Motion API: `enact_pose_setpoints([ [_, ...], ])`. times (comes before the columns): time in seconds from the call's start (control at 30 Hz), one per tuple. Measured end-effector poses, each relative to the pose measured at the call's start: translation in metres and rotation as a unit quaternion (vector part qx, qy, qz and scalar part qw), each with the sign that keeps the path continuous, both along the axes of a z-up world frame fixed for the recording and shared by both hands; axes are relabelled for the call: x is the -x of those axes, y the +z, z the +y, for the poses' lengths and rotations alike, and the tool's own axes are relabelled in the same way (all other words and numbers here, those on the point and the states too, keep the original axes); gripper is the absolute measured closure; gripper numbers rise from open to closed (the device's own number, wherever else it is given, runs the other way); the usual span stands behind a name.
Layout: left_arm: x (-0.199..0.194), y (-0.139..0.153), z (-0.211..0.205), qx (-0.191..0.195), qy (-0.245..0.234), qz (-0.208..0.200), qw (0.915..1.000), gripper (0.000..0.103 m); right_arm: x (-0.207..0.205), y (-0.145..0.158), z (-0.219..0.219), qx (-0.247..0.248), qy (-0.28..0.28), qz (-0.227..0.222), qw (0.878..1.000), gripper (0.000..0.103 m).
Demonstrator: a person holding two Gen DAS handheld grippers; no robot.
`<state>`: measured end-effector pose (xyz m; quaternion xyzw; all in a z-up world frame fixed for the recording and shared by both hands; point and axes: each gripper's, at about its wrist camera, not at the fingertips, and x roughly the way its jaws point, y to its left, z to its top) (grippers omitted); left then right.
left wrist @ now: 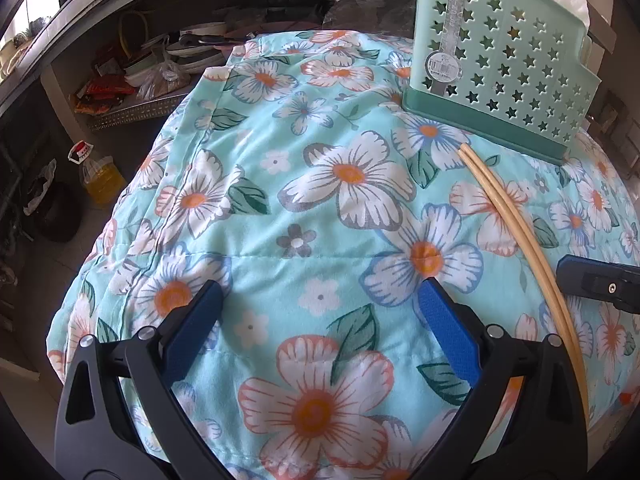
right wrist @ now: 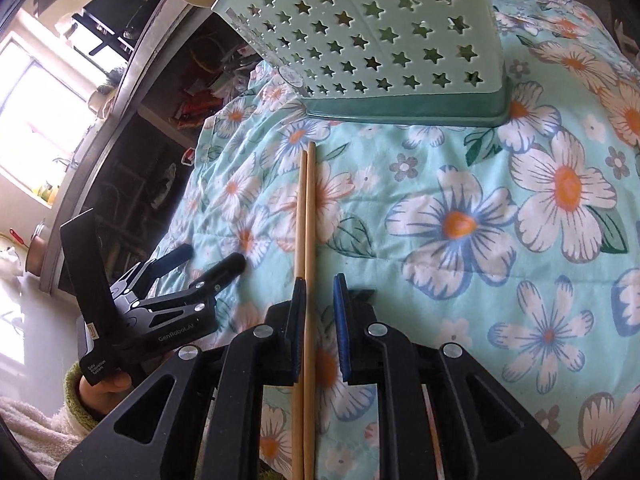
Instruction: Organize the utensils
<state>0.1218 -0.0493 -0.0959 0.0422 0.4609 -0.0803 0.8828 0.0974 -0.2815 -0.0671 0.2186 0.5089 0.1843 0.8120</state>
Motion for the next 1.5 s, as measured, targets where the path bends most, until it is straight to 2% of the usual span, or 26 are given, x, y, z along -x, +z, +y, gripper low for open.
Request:
enact_pose_setpoints([
  [0.23, 0.004, 0.000, -0.002, -0.010, 0.000, -0.010, 0.9999, 0.008, -0.011, -0.013, 0.008, -0.029, 0.006, 0.015, 0.999, 0.089],
  [0.4, 0.006, 0.003, -0.001, -0.006, -0.013, -0.014, 0.9998, 0.008, -0.008, -0.022, -0.001, -0.079, -0.008, 0.023, 0.997, 0.092],
  [0.43, 0.006, 0.004, 0.000, 0.001, -0.015, -0.013, 0.9998, 0.008, -0.007, -0.023, -0.004, -0.090, -0.012, 0.022, 0.996, 0.096],
  [0.53, 0.007, 0.014, 0.007, 0.048, -0.025, -0.024, 0.9982, 0.008, -0.003, -0.025, -0.012, -0.113, -0.023, 0.021, 0.993, 0.096],
  [0.73, 0.008, 0.038, -0.002, 0.129, -0.077, -0.047, 0.9875, 0.009, 0.007, -0.027, -0.030, -0.138, -0.042, 0.018, 0.989, 0.096],
  [0.77, 0.007, 0.039, -0.007, 0.146, -0.088, -0.043, 0.9845, 0.011, 0.008, -0.028, -0.034, -0.147, -0.046, 0.019, 0.988, 0.096],
  [0.93, -0.001, 0.035, -0.024, 0.232, -0.113, 0.015, 0.9660, 0.037, 0.016, -0.036, -0.051, -0.165, -0.069, 0.030, 0.983, 0.096],
  [1.1, -0.002, 0.023, -0.040, 0.294, -0.130, 0.058, 0.9449, 0.055, 0.023, -0.046, -0.064, -0.208, -0.083, 0.039, 0.974, 0.096],
  [1.23, -0.004, 0.016, -0.052, 0.310, -0.141, 0.083, 0.9363, 0.066, 0.026, -0.053, -0.072, -0.229, -0.090, 0.042, 0.968, 0.096],
  [1.3, -0.004, 0.014, -0.058, 0.317, -0.147, 0.090, 0.9328, 0.068, 0.028, -0.056, -0.076, -0.255, -0.090, 0.043, 0.962, 0.096],
  [1.5, -0.004, 0.008, -0.066, 0.326, -0.151, 0.103, 0.9276, 0.074, 0.032, -0.060, -0.083, -0.267, -0.088, 0.046, 0.959, 0.096],
])
